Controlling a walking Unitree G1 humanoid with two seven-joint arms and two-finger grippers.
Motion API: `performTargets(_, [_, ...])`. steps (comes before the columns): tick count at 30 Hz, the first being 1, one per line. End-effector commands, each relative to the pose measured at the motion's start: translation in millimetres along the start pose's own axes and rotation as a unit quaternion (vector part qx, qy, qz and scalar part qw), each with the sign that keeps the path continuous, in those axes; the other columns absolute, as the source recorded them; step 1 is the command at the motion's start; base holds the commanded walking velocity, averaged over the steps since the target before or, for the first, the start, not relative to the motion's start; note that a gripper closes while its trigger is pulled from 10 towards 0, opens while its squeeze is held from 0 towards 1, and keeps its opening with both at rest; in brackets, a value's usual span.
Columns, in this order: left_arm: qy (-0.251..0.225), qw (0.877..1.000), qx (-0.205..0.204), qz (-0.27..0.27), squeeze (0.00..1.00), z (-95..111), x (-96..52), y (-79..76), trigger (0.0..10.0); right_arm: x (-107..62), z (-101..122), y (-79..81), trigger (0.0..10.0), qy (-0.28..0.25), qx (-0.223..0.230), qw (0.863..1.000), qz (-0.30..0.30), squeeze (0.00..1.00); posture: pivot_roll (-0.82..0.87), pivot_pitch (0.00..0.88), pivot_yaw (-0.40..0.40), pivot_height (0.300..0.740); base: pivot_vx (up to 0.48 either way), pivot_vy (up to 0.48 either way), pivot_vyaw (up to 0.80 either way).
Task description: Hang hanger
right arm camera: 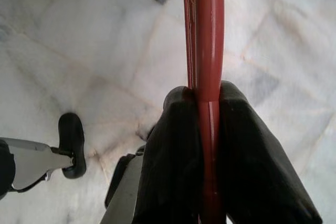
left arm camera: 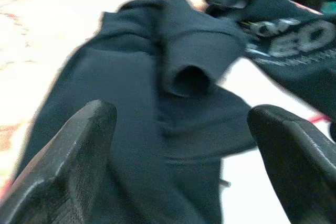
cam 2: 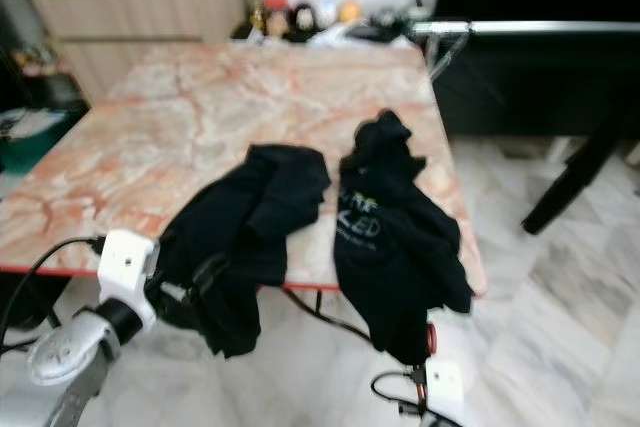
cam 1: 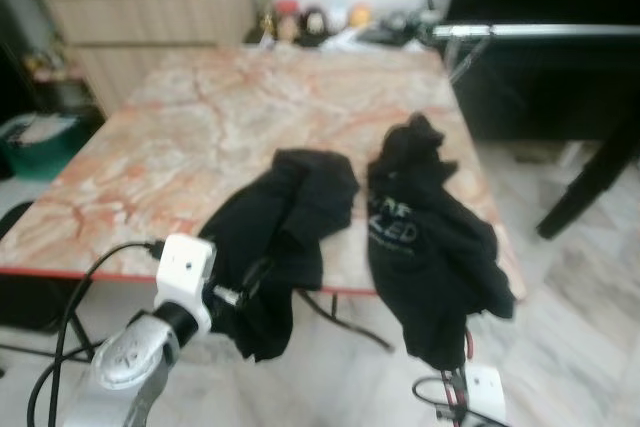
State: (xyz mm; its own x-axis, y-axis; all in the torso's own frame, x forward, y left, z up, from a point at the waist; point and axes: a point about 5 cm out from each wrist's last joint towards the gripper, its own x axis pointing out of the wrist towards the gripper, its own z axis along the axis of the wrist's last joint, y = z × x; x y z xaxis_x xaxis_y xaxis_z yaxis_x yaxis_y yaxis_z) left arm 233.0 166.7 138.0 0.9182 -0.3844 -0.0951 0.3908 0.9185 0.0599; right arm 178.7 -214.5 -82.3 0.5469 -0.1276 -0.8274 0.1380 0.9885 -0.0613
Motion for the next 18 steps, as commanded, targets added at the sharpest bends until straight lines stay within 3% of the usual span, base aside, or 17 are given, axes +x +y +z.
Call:
performTargets(1, [-0.004, 1.0, -0.002, -0.003, 0.0, 0.7, -0.5, -1.2, 10.0, -0.4, -1.7, -2.2, 10.0, 0.001, 0.005, 1.0, -0.005, 0.0, 0.2, 0.0, 0.015, 0.74, -0.247, 0.0, 0.0])
performTargets(10, [0.001, 1.0, -0.001, 0.006, 0.0, -2.0, -0.9, 2.0, 10.0, -0.3, -1.1, -2.6, 10.0, 0.001, 0.004, 1.0, -0.005, 0.0, 0.2, 0.0, 0.012, 0.74, -0.247, 0.0, 0.0])
performTargets(13, [0.004, 1.0, -0.001, 0.014, 0.0, -3.9, -0.6, 4.1, 10.0, -0.3, -0.9, -2.6, 10.0, 0.001, 0.004, 1.0, -0.005, 0.0, 0.2, 0.0, 0.011, 0.74, 0.0, 0.0, 0.0])
performTargets(18, [0.068, 0.995, 0.017, 0.076, 0.0, -27.5, -1.3, 21.4, 10.0, -0.3, -0.8, -2.4, 10.0, 0.001, 0.004, 1.0, -0.005, 0.0, 0.19, 0.0, 0.012, 0.74, 0.0, 0.0, 0.0])
